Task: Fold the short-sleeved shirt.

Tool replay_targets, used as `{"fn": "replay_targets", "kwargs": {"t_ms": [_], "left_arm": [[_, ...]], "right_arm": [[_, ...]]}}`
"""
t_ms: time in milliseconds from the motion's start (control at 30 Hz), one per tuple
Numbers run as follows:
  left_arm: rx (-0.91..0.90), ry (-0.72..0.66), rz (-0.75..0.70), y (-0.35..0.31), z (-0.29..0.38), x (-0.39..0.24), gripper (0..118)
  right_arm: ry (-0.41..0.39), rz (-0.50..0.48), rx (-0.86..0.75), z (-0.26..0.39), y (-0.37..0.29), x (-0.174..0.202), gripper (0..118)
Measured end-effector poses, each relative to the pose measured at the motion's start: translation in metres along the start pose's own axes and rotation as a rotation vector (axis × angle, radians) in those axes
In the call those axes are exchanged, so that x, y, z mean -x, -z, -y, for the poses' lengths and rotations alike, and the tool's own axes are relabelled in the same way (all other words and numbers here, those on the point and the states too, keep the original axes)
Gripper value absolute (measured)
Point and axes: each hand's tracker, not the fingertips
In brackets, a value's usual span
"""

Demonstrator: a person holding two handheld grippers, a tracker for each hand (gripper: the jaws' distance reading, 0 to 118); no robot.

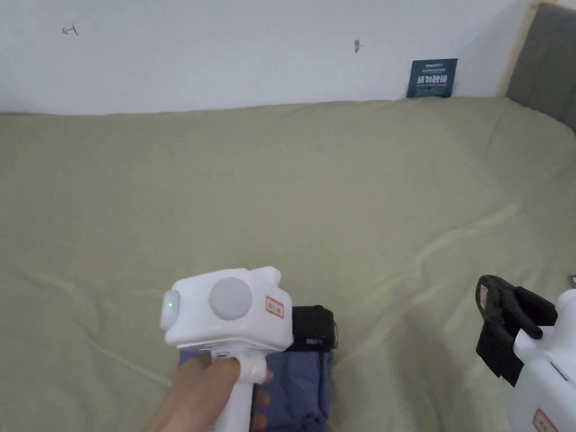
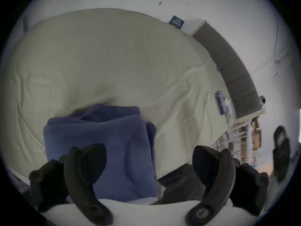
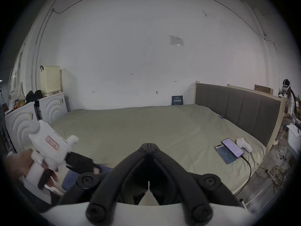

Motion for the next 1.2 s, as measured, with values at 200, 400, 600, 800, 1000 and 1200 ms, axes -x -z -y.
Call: {"fn": "replay_targets", "kwargs": {"t_ms": [200, 400, 600, 800, 1000, 1200], "left_arm": [[-0.066, -0.112, 0.148, -0.037, -0.009, 0.063, 1], [0.097, -0.169, 0.308, 0.065, 0.037, 0.084, 0], [0.079, -0.232, 0.403, 0.052, 0.03, 0.096, 0], [-0.077, -0.14, 0.38, -0.041, 0.013, 0.126, 0], [-0.099, -0.126, 0.236, -0.066, 0.008, 0.181, 0], [-0.032, -0.195, 0.407, -0.043, 0.013, 0.227, 69]], "right_arm": [[0.036, -0.027, 0.032, 0.006, 0.012, 0.004, 0], [0.036, -0.073, 0.1, 0.018, 0.02, 0.017, 0], [0.011, -0.167, 0.235, 0.029, 0.034, 0.027, 0], [0.312, -0.63, 0.527, 0.061, 0.1, 0.065, 0], [0.526, -0.868, 0.864, 0.153, 0.196, 0.079, 0], [0.784, -0.97, 0.907, 0.189, 0.22, 0.04, 0]]}}
